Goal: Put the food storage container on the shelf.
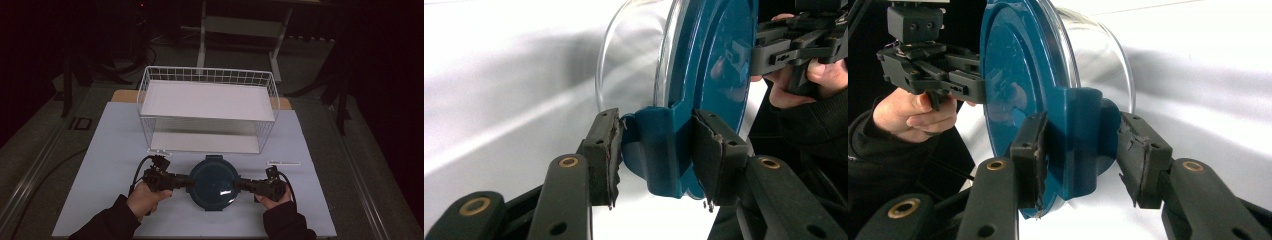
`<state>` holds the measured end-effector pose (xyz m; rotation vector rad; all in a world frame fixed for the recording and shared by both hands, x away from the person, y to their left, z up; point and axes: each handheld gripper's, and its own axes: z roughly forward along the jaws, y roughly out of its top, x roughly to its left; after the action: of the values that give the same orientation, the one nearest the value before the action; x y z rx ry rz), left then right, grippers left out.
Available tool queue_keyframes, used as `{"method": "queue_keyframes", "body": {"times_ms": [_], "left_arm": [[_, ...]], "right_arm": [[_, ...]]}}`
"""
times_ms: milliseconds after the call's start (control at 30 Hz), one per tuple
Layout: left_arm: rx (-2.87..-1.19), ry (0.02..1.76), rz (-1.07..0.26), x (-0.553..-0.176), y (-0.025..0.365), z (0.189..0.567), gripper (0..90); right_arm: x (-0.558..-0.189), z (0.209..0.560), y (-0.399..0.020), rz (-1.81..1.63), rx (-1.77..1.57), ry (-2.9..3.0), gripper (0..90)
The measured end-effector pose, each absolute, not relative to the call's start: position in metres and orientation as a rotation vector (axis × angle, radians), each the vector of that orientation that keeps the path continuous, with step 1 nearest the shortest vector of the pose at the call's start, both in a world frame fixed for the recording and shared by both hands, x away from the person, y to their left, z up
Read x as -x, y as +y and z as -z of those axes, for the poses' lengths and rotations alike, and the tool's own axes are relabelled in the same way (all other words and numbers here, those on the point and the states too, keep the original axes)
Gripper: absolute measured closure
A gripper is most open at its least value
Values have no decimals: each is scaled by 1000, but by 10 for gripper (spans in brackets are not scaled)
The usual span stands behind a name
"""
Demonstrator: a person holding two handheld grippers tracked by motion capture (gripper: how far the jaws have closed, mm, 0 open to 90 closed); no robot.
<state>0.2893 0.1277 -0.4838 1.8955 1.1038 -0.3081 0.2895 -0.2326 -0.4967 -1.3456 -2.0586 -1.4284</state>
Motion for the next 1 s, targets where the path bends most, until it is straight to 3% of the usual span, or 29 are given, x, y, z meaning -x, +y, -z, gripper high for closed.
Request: {"method": "queue_keyframes", "body": {"times_ms": [500,1000], "left_arm": [[-1851,1088,208,-316,137,465,563],[-1824,1073,144,-347,135,470,561]], "right_arm": [[-321,480,-224,1508,1307,-2081,563],[-358,481,-223,1557,1299,-2102,562]]}}
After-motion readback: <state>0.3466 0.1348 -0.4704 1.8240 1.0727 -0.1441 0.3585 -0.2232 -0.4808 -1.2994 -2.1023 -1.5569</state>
